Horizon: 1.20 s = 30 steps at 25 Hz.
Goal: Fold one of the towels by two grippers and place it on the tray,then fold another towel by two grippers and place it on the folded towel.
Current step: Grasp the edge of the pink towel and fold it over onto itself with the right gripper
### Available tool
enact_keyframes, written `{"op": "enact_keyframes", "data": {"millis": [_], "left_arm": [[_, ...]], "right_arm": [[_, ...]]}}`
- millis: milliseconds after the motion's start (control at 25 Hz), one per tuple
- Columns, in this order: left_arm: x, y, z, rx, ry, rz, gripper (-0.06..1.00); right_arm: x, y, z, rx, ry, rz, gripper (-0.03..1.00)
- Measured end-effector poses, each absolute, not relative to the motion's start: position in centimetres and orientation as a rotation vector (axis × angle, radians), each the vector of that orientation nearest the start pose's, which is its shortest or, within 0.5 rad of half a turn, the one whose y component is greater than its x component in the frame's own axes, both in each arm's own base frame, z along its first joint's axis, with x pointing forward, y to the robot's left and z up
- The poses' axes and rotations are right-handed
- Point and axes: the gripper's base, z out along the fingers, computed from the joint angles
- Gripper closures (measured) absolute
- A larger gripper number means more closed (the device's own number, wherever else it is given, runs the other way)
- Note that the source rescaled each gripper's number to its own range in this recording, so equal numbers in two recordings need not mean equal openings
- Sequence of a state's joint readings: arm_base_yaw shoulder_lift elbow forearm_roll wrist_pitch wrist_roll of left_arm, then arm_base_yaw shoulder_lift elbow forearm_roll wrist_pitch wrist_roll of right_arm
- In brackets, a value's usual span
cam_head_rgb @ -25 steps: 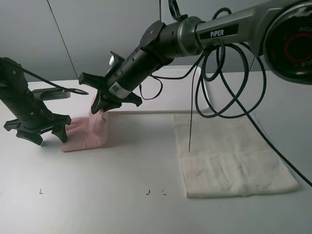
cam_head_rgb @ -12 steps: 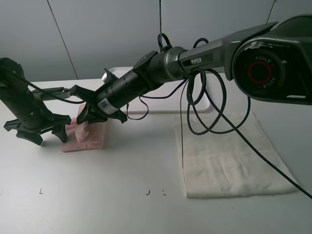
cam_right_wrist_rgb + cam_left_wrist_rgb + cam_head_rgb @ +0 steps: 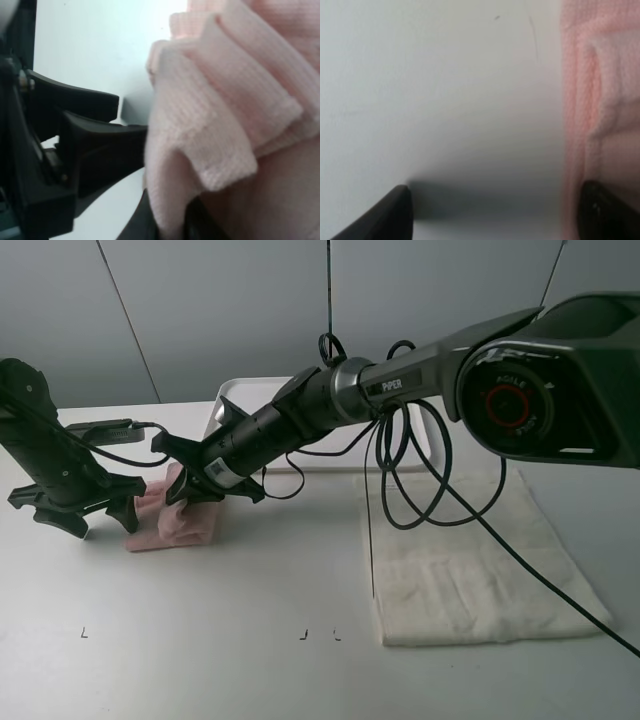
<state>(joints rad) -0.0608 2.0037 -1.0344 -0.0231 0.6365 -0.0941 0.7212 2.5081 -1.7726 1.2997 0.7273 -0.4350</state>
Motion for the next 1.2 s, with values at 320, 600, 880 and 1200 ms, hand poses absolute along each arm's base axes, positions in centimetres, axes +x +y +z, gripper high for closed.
{"op": "enact_keyframes", "data": {"millis": [320,600,880,1200], "left_arm": [[34.4,-2.2,9.8,-0.062,3.129,-0.025,0.07],[36.0,-2.3,11.4,-0.047,3.151,-0.019,0.07],[38.4,-2.5,14.3,-0.044,3.098,-0.031,0.07],[40.6,-2.7,17.5,-0.028,3.014,-0.049,0.07]], "right_arm": [[34.3,37.9,6.5,-0.272,2.777,1.396,0.95],[34.3,37.9,6.5,-0.269,2.774,1.395,0.95],[34.3,37.9,6.5,-0.274,2.770,1.396,0.95],[34.3,38.0,6.5,-0.253,2.763,1.416,0.86]]}}
